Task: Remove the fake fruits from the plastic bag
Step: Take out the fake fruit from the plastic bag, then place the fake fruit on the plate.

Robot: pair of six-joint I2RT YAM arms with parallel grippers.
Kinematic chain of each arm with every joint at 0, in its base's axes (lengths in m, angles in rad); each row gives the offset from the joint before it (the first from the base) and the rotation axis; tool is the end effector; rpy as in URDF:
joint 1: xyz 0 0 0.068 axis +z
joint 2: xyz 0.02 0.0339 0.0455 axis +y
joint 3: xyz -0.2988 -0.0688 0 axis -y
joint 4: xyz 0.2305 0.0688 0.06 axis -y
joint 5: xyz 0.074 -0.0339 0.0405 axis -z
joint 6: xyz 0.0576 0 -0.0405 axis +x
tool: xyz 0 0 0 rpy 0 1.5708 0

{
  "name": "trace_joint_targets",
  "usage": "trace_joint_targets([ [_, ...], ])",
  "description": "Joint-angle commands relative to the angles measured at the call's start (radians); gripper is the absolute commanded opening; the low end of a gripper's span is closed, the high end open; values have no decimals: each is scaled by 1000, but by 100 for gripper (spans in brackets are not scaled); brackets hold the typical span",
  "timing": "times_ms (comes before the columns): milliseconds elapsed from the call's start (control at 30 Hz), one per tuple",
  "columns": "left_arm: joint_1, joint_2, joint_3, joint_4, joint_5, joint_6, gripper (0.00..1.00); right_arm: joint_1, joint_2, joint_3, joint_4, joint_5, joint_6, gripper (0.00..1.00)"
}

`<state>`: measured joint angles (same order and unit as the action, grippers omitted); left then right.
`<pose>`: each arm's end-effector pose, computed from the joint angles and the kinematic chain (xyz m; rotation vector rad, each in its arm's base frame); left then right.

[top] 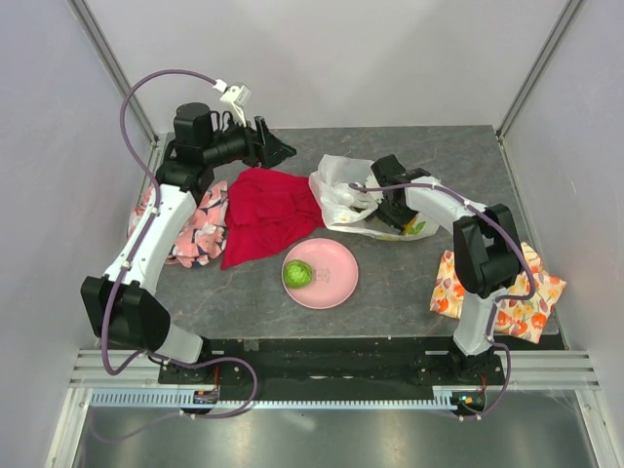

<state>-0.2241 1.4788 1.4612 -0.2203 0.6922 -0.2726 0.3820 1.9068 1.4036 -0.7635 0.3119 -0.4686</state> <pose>0.3224 -0.1112 0.4391 0.4640 1.8014 -0.9715 0.3666 0.1282 0.2141 -1.1003 2.5937 -0.4611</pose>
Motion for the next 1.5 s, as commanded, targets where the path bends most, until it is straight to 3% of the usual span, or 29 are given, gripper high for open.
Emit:
trace_joint_targets([
  [0,-4,-2,-1,39,27,-8,75,-5,-58,1,60,-27,-18,49],
  [100,-4,9,16,39,24,3,75,-8,-164,43,-14,-74,-9,42],
  [333,-4,46,68,39,18,16,75,3,-393,279,-247,-407,112,41],
  [500,-4,41,80,36,18,19,75,23,-440,392,-319,-585,140,42],
  [700,-4,2,67,19,-6,65,75,107,-425,406,-344,-760,110,43],
  [833,0,-28,79,-24,-52,125,75,300,-382,408,-339,-775,6,43],
  [933,12,-57,87,-45,-88,145,76,357,-327,419,-289,-793,-37,43],
  [1133,83,-120,96,-76,-115,119,78,420,-221,411,-185,-864,-58,42],
  [1467,129,-186,70,-88,-125,141,78,374,-155,166,-20,-794,30,41],
])
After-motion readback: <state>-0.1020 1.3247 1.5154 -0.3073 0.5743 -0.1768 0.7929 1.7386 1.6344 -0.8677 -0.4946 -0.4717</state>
